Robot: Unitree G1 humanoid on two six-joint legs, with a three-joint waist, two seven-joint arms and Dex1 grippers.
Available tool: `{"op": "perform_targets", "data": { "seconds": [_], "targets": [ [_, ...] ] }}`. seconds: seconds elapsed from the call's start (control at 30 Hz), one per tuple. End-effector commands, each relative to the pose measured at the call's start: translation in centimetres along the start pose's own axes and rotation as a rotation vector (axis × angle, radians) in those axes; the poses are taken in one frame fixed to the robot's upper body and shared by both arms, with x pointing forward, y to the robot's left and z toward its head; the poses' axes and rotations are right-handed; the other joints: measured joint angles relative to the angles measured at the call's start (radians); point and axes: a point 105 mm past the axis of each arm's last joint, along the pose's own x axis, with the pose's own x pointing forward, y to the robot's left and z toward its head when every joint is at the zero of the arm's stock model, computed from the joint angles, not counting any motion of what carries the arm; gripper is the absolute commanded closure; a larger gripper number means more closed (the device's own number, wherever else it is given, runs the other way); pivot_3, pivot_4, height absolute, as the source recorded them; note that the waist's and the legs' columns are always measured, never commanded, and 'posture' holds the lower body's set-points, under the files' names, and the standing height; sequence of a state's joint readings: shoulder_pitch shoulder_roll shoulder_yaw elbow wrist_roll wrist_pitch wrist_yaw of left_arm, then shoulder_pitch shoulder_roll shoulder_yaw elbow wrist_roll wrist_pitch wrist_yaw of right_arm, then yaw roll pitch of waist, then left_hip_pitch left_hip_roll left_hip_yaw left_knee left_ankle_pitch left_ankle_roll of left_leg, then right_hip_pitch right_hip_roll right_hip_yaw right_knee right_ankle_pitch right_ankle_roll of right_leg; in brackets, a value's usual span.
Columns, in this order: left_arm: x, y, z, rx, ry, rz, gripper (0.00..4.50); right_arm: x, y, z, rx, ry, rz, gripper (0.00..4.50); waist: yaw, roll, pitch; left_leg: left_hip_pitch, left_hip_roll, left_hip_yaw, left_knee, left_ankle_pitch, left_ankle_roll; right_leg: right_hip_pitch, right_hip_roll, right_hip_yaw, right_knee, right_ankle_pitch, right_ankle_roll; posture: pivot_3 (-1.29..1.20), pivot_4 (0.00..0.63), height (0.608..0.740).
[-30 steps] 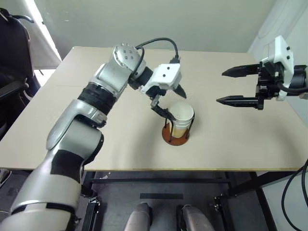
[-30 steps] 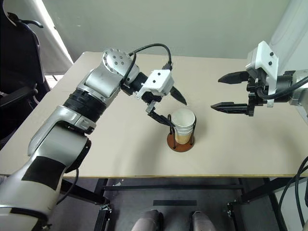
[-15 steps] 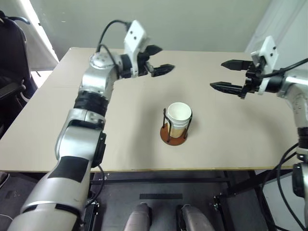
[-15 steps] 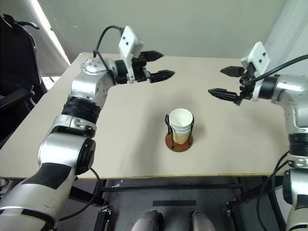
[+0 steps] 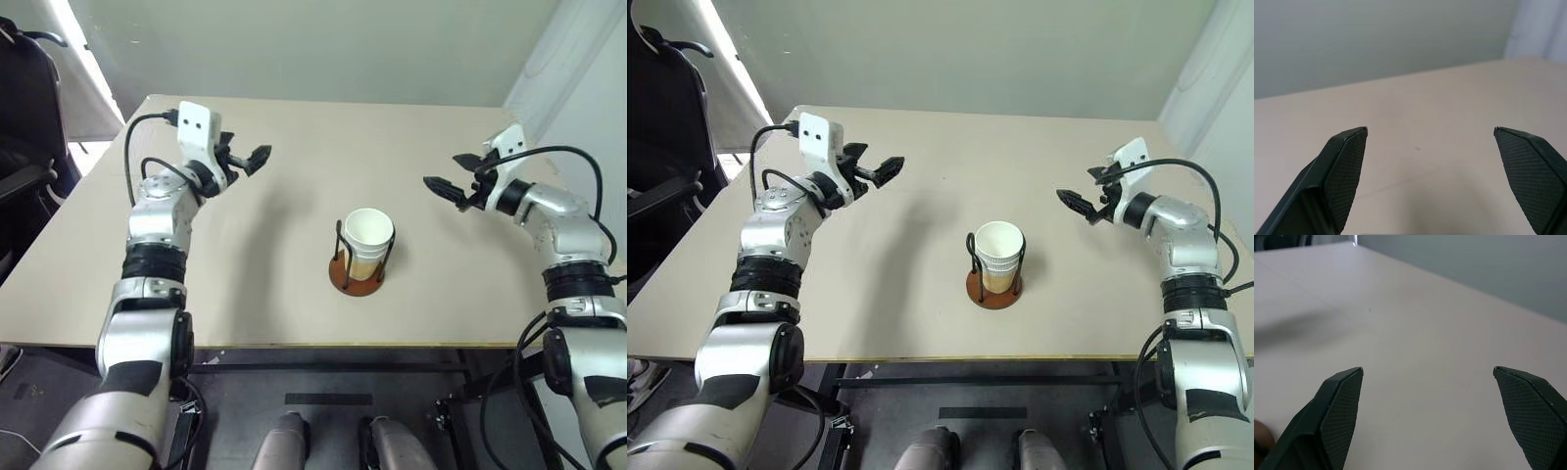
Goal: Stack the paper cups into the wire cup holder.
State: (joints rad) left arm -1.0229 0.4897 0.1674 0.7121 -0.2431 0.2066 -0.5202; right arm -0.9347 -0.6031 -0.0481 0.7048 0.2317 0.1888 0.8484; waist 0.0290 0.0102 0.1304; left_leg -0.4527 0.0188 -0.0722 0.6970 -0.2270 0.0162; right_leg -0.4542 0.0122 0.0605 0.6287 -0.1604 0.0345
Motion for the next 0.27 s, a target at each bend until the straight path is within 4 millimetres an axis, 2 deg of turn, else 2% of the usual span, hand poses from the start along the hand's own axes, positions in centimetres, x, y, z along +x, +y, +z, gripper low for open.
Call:
{"op": "perform_targets", "data": {
  "seconds": [0.03,0.27],
  "targets": [
    [-0.5,0.4,1.9,-0.014,-0.081,0.047,0.06,0.3,-0.3,1.7,-0.027,-0.060,-0.021,0.15,-0.002,0.000,0.000,0.000,0.000,0.000,0.000,0.000,0.000,0.000,0.000,0.000,0.000,0.000,0.000,0.00,0.150,0.740],
    [-1.6,1.2,1.9,0.008,-0.081,0.091,0.06,0.9,-0.2,1.0,-0.014,-0.057,-0.044,0.15,-0.003,0.000,0.000,0.001,0.000,0.000,-0.002,0.000,0.000,0.000,0.000,0.000,0.000,0.001,-0.002,0.00,0.150,0.740]
  ]
}}
